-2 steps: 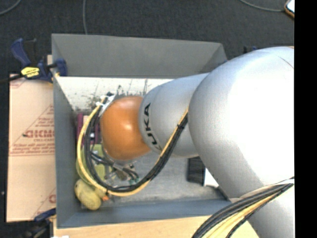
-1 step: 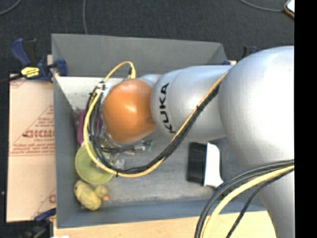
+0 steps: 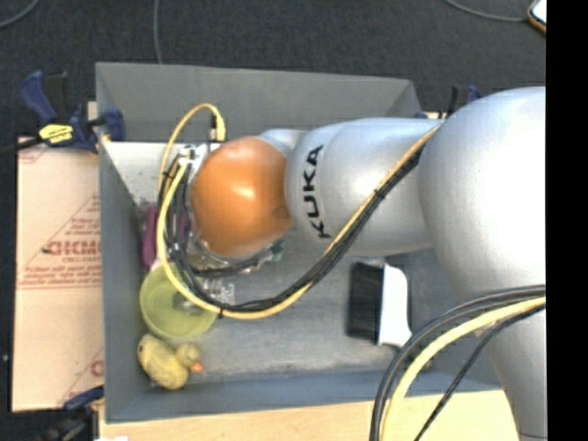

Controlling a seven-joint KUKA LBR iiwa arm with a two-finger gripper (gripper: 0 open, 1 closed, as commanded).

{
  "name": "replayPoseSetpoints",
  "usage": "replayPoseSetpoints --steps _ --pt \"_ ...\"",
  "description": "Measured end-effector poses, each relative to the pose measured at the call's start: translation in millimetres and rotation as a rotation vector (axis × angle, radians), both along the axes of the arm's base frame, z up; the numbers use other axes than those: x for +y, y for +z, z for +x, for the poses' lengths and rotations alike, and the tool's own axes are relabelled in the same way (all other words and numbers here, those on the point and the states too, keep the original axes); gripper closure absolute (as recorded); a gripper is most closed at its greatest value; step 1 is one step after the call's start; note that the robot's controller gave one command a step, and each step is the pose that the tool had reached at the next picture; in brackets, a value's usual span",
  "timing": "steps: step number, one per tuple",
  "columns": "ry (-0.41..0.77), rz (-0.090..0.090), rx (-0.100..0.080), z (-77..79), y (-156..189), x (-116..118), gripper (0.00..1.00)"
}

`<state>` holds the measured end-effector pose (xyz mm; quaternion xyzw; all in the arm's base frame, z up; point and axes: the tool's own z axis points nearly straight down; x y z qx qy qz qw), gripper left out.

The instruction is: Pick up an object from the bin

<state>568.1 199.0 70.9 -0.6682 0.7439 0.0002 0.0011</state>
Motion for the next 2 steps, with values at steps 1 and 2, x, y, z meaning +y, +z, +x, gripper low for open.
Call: replayPoseSetpoints --steps 1,2 --pt "0.073 0.0 0.002 -1.4 16.7 -0.6 1.0" --pt "-0.044 0.003 0.001 -0.9 34.0 -0.4 1.0"
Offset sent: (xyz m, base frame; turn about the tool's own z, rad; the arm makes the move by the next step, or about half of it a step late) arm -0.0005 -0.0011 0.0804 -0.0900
